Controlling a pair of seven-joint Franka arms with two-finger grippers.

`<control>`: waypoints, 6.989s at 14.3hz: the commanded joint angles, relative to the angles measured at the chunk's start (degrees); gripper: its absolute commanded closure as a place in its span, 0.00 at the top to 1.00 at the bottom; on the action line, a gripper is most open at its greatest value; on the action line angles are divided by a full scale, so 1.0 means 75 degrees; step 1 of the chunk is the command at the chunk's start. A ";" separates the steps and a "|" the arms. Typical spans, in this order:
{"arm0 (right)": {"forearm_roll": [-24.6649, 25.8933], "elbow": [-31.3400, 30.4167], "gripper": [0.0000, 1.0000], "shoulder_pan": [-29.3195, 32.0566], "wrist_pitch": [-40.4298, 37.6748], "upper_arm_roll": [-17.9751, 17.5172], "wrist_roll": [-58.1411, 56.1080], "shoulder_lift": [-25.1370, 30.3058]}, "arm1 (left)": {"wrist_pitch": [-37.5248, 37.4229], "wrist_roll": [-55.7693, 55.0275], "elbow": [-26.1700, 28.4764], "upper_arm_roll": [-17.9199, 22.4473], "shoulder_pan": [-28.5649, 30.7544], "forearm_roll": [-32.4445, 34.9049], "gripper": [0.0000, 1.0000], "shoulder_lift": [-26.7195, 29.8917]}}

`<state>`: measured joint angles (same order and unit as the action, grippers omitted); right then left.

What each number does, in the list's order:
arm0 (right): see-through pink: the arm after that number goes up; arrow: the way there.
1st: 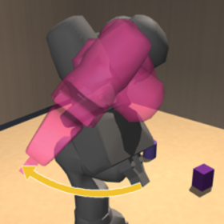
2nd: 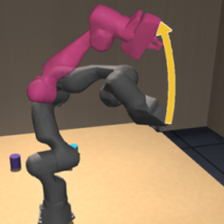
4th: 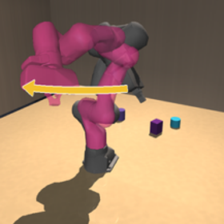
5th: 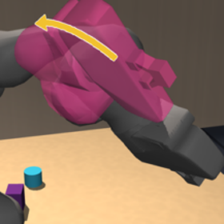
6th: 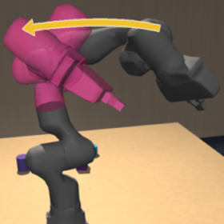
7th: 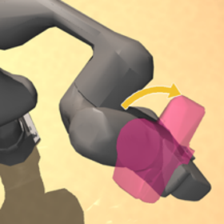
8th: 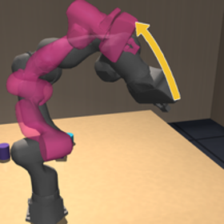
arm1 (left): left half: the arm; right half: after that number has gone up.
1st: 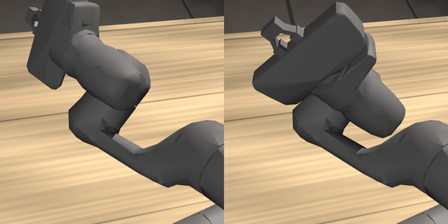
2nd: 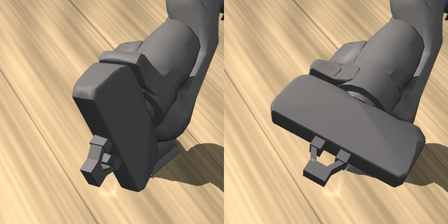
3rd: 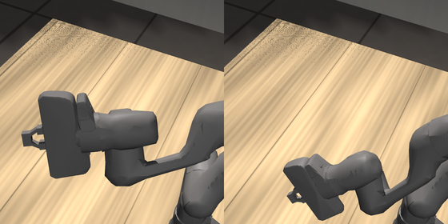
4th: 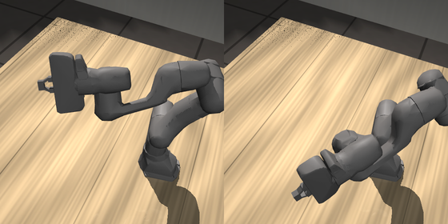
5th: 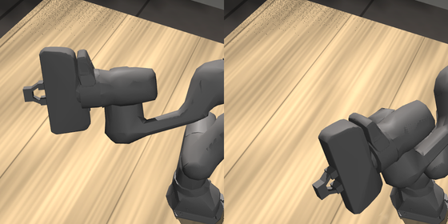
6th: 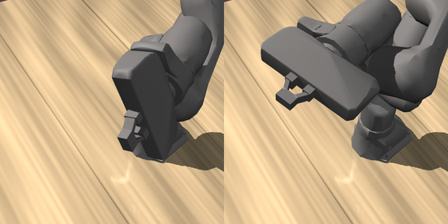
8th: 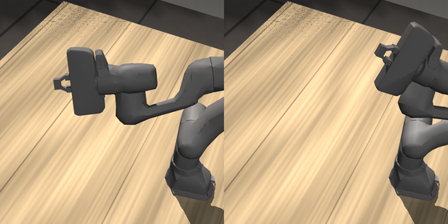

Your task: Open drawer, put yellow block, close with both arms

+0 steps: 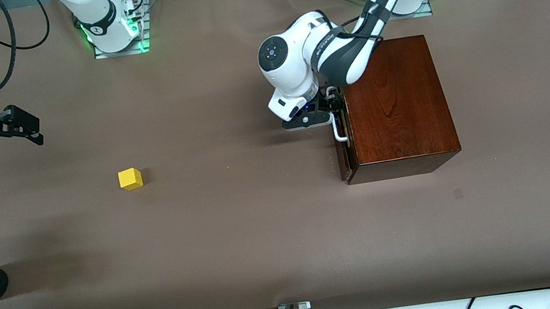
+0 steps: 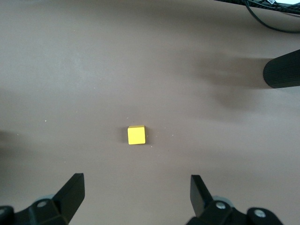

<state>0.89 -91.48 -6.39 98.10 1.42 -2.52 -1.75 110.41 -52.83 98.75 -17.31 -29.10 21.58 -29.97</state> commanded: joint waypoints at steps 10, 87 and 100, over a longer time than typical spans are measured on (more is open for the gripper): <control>-0.0001 0.0044 1.00 -0.0004 -0.0271 -0.0083 -0.0122 -0.0012 | 0.0982 -0.1389 -0.0591 0.0000 -0.0618 0.0111 1.00 -0.0690; -0.0036 -0.0874 0.00 -0.0016 0.2205 -0.1090 -0.0403 -0.2379 | -0.1456 0.7091 -0.0124 0.1933 0.3517 -0.2948 1.00 0.4055; 0.1861 0.1320 0.00 -0.3774 0.1697 -0.2920 -0.0813 -0.3351 | -0.1467 0.7068 -0.0218 0.1933 0.3458 -0.2948 1.00 0.4032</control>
<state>12.02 -87.40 -30.60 112.14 -21.14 -7.05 -22.72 99.16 -0.76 97.05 -3.07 -2.95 -0.13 -0.39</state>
